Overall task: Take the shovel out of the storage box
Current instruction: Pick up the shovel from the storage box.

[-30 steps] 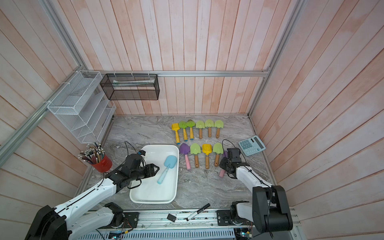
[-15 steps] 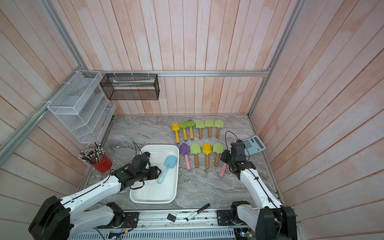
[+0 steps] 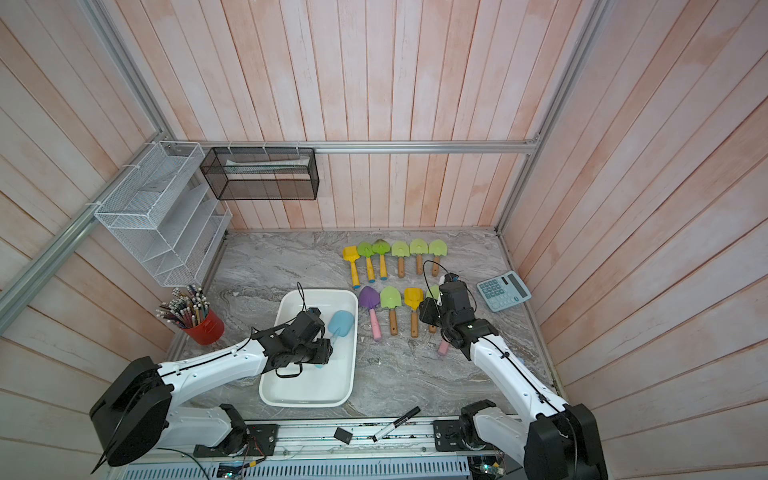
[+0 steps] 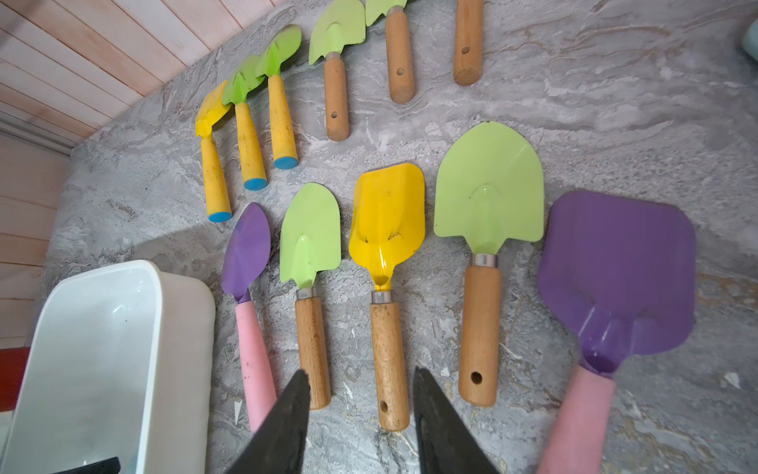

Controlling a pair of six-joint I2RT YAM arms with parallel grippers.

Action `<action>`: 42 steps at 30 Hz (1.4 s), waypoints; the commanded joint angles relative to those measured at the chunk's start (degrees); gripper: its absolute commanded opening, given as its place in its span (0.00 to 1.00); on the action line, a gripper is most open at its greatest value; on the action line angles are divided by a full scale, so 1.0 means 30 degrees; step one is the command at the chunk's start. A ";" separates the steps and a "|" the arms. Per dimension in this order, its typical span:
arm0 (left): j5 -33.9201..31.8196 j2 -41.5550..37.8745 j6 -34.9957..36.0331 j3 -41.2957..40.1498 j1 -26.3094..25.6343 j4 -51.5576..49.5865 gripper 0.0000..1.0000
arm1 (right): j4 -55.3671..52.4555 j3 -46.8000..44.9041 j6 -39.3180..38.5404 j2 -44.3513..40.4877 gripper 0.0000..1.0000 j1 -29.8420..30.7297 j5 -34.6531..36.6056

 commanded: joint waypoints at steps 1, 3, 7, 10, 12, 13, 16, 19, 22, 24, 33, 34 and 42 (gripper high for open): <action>-0.0924 0.0776 0.0439 0.0683 -0.0480 -0.0976 0.60 | 0.0672 0.0218 -0.0122 0.0172 0.44 0.0410 0.0181; -0.1025 0.1124 0.0416 0.0750 -0.0741 -0.1005 0.60 | 0.0928 0.0074 -0.0092 0.0244 0.44 0.0470 0.0097; -0.1417 0.1492 0.0294 0.0892 -0.1104 -0.1115 0.58 | 0.1137 0.0098 -0.0092 0.0454 0.44 0.0558 -0.0004; -0.1765 0.1625 0.0235 0.1067 -0.1229 -0.1393 0.53 | 0.1276 -0.0015 -0.0092 0.0458 0.44 0.0621 -0.0010; -0.1833 0.1739 0.0235 0.1215 -0.1277 -0.1558 0.47 | 0.1327 -0.0104 -0.0035 0.0429 0.44 0.0619 -0.0001; -0.1807 0.1805 0.0235 0.1271 -0.1294 -0.1635 0.44 | 0.1375 -0.0149 -0.0008 0.0450 0.44 0.0632 0.0014; -0.1536 0.1937 0.0322 0.1332 -0.1379 -0.1654 0.39 | 0.1533 -0.0261 0.0127 0.0364 0.44 0.0620 0.0057; -0.1284 0.2130 0.0407 0.1337 -0.1408 -0.1621 0.39 | 0.1658 -0.0252 0.0230 0.0417 0.44 0.0641 0.0007; -0.1189 0.2172 0.0469 0.1304 -0.1420 -0.1676 0.29 | 0.1728 -0.0191 0.0259 0.0400 0.44 0.0638 -0.0007; -0.1112 0.2029 0.0444 0.1354 -0.1420 -0.1709 0.27 | 0.1775 -0.0140 0.0289 0.0415 0.44 0.0636 -0.0035; -0.0194 -0.0383 0.0016 0.1444 -0.0948 -0.1658 0.21 | 0.2482 -0.0275 0.0551 0.0270 0.44 0.1731 -0.0279; 0.0091 -0.0705 -0.0032 0.1377 -0.0754 -0.1625 0.21 | 0.2661 -0.0308 0.0581 0.0272 0.45 0.1919 -0.0305; 0.3956 -0.4622 -0.0722 -0.0292 0.1665 0.0819 0.21 | 0.5512 -0.0551 0.1226 0.0423 0.47 0.3313 -0.3232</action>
